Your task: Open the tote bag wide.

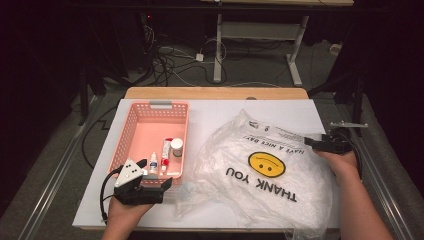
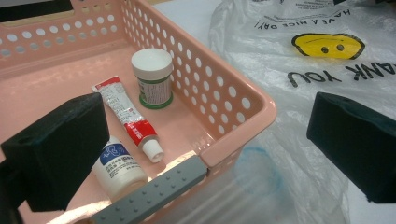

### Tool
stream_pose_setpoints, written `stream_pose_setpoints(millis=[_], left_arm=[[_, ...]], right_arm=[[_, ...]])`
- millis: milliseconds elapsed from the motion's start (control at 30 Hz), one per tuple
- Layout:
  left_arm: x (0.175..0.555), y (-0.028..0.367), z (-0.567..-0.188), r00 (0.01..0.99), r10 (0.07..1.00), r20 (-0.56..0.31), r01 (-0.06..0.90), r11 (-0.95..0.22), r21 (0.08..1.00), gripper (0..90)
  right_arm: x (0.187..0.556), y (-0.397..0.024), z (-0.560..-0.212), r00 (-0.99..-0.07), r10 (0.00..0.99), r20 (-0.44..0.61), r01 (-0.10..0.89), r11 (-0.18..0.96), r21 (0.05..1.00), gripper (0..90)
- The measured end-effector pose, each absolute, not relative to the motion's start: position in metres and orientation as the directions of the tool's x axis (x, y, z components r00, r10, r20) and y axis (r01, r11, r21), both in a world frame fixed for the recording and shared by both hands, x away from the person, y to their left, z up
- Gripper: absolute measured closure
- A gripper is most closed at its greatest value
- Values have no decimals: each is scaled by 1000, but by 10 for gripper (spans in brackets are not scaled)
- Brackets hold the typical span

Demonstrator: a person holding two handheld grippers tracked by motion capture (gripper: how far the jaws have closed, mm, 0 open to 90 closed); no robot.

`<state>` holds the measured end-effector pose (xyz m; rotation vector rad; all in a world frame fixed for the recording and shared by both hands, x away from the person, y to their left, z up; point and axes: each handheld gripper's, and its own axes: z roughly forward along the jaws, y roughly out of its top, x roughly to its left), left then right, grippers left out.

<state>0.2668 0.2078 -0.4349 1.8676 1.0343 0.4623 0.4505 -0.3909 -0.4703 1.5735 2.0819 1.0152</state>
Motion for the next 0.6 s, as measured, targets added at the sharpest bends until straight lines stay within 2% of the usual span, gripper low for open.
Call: stream_pose_setpoints(millis=[100, 167, 233, 367, 533, 600], left_arm=[[266, 208, -435, 572, 815, -89, 459, -229, 858, 0], [266, 207, -435, 571, 816, -87, 460, -230, 858, 0], [266, 207, -435, 575, 813, -93, 459, -226, 859, 0], [266, 204, -435, 584, 806, -99, 462, -230, 857, 0], [266, 198, -434, 604, 793, -87, 448, -247, 859, 0], [264, 197, -435, 603, 793, -85, 444, -245, 862, 0]], right_arm=[[455, -384, -477, -363, 920, 146, 704, 168, 690, 234], [454, -380, -478, -372, 922, 105, 696, 203, 688, 271], [452, -380, -478, -404, 908, 106, 685, 224, 693, 414], [444, -374, -478, -465, 881, 93, 661, 275, 698, 577], [439, -369, -477, -490, 864, 111, 666, 289, 688, 880], [438, -367, -476, -491, 867, 83, 652, 303, 695, 900]])
